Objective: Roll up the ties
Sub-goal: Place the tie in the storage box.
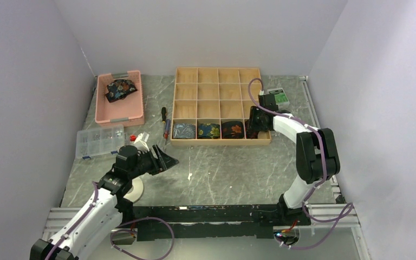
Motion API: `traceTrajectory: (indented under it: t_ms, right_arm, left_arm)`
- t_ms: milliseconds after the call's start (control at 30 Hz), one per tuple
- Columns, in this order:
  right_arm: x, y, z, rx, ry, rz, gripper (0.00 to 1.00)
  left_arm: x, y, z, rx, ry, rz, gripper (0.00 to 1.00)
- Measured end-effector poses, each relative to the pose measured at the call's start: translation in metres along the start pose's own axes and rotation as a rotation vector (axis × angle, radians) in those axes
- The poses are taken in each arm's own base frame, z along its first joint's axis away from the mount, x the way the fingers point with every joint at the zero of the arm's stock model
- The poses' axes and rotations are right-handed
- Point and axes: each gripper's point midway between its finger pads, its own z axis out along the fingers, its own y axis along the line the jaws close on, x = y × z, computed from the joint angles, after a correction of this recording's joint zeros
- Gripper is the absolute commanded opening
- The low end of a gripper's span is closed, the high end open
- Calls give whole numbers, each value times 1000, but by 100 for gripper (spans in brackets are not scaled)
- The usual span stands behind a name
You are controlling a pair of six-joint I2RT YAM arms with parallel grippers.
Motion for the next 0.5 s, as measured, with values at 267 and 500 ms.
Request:
traceTrajectory:
  t_ms: [267,500]
  right_arm:
    - [-4,-7,-7,46,-20,23,76]
    - [-14,-7,-22,64,-59,39,87]
  left_arm:
    - [1,2,1,-6,6,-4,65]
    - [2,2,1,-9,13,-8,65]
